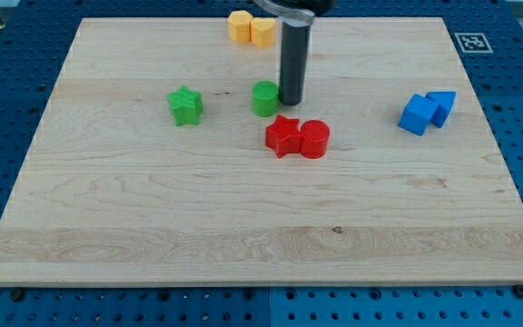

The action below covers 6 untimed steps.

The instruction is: Move the green circle and green star slightly left

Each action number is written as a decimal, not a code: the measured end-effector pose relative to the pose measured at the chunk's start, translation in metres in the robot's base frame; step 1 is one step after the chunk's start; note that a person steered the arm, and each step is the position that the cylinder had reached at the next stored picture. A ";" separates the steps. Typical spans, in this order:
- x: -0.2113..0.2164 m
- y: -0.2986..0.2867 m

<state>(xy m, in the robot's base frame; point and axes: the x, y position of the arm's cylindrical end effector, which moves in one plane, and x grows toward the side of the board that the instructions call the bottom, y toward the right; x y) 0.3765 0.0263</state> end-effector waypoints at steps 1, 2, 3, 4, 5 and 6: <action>0.003 -0.022; 0.007 -0.046; 0.010 -0.066; 0.014 -0.082; 0.018 -0.096; 0.020 -0.118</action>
